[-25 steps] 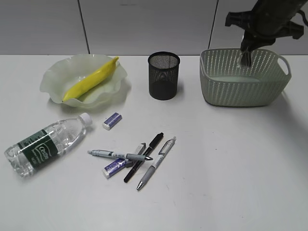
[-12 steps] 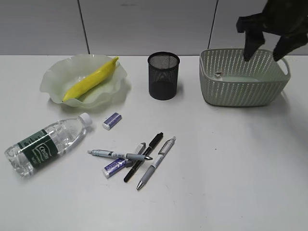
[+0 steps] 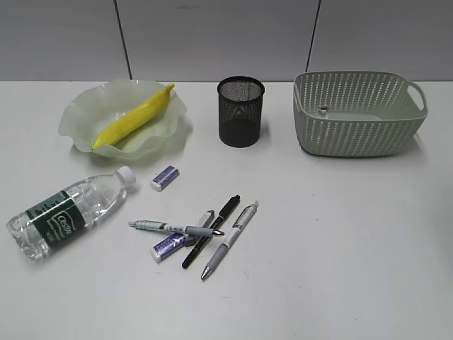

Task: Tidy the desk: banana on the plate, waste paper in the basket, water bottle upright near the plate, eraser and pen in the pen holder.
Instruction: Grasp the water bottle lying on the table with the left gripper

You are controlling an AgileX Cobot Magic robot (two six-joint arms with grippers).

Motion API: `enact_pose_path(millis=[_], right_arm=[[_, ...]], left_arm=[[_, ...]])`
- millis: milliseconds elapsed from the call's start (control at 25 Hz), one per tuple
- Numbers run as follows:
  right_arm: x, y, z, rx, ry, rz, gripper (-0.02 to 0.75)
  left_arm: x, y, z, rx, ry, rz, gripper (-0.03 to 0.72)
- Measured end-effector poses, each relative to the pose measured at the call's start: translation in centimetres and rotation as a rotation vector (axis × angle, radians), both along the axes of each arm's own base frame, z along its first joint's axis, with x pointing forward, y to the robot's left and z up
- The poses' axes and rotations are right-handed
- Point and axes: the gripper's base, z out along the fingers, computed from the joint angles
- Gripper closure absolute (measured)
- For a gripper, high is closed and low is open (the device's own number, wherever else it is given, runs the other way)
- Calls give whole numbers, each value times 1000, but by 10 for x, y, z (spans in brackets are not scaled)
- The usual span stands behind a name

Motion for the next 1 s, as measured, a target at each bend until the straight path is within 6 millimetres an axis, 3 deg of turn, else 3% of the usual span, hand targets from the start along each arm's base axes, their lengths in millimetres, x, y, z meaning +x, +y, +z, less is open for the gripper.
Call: enact_pose_path(millis=[200,360,600,800,1000], right_arm=[[-90,-21,4,12,-69,25,367],[-159,-37,5,39,-227,51,367],[-233,-55,-6,101,-539,54,367],[-268,-64,-28,134,-701,53,370],[-271,-64,-59,135,-700,53,370]], left_arm=[[0,0,0,0,0,0,272],[0,1,0,9,-2,7,272],[1,2,0,21,-6,16,272],[1,2,0,21,-6,16,272],[10,0,1,35,48,14,272]])
